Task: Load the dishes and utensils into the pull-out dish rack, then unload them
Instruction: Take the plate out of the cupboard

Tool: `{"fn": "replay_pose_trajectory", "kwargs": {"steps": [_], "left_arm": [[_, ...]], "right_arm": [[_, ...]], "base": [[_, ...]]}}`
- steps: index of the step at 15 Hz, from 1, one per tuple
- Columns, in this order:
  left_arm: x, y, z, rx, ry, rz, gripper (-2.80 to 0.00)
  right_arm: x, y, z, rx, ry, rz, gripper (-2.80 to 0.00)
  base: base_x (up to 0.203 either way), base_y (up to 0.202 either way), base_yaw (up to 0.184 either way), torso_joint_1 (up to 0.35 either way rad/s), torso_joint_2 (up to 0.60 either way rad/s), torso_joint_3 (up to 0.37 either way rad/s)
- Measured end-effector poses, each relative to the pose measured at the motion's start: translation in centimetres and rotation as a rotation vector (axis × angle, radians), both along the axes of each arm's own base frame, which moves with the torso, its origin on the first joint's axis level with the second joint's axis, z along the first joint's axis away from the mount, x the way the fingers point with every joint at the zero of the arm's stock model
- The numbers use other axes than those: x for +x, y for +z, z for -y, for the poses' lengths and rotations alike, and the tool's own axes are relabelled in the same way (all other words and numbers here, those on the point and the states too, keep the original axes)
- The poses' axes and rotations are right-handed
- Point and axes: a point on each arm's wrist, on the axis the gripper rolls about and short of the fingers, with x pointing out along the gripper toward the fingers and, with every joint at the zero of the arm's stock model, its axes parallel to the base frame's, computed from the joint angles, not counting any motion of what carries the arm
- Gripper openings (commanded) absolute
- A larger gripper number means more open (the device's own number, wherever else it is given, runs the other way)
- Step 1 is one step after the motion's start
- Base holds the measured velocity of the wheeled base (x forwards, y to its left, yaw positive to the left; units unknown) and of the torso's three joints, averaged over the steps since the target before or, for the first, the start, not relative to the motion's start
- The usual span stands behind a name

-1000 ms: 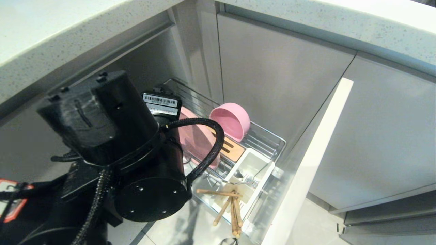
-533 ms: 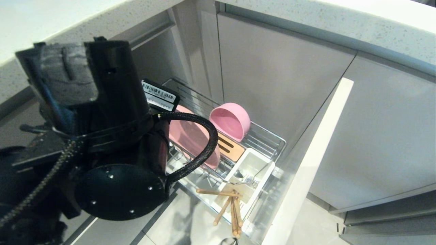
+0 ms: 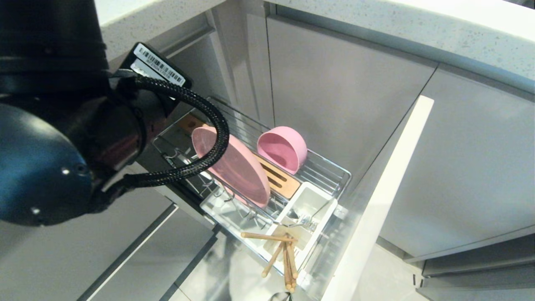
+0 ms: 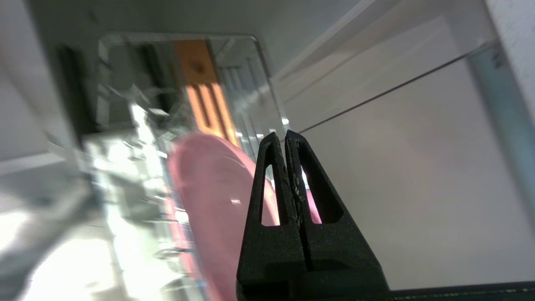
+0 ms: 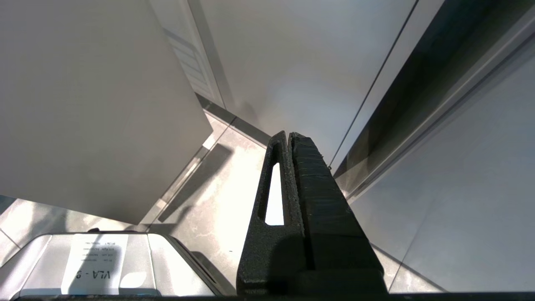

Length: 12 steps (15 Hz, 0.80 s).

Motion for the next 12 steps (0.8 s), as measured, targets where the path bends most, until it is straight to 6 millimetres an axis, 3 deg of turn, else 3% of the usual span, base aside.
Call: {"fn": "replay_pose_trajectory", "kwargs": {"steps": [6, 12], "left_arm": [[-1.6, 2.5, -3.0, 0.259, -0.010, -0.143, -2.80], [-3.0, 7.3, -5.2, 0.279, -0.137, -0.130, -2.80]], "right_arm": [[0.0, 0.0, 0.0, 0.000, 0.000, 0.000, -2.80], [0.0, 0.0, 0.0, 0.000, 0.000, 0.000, -2.80]], "base": [[0.000, 0.000, 0.000, 0.000, 0.00, 0.000], [0.000, 0.000, 0.000, 0.000, 0.00, 0.000]]}}
